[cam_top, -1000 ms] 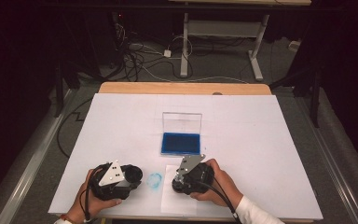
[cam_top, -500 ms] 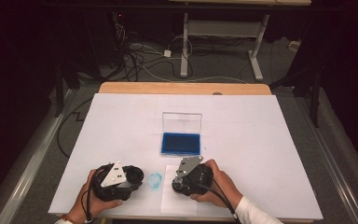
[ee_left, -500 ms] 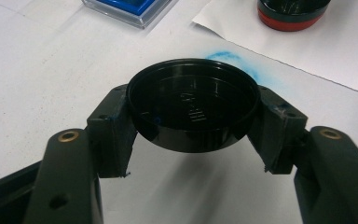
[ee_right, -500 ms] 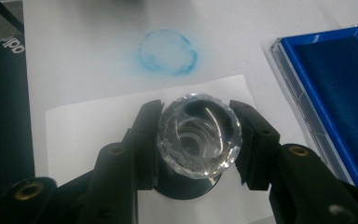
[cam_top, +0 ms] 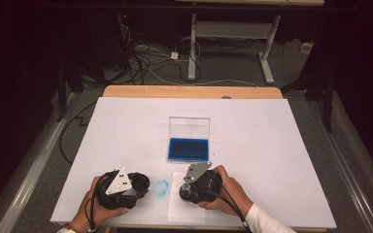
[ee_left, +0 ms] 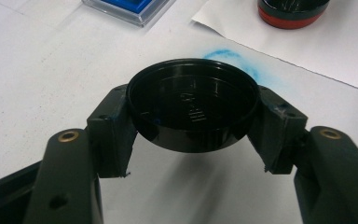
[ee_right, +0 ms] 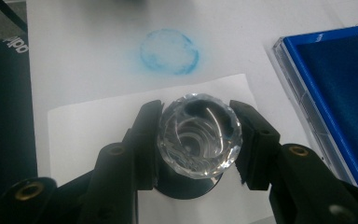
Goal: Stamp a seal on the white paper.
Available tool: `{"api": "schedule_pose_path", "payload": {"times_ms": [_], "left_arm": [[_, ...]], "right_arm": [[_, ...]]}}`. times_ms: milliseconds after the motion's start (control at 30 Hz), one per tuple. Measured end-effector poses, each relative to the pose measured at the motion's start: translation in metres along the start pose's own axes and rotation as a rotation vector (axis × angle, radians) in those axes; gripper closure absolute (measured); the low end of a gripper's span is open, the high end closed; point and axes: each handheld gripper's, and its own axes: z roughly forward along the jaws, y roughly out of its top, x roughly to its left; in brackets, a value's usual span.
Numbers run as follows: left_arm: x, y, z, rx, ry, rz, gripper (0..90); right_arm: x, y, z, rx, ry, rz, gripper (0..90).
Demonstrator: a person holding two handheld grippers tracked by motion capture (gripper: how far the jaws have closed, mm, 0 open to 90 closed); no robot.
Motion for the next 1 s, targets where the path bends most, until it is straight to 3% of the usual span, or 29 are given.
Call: {"api": "schedule_pose_path", "payload": {"times_ms": [1000], "left_arm": [[-0.0025, 0.0012, 0.0013, 0.004, -0.014, 0.006, 36.7]], "right_arm": [[0.004, -0.0014, 0.001, -0.003, -0.03, -0.033, 57.3]]}}
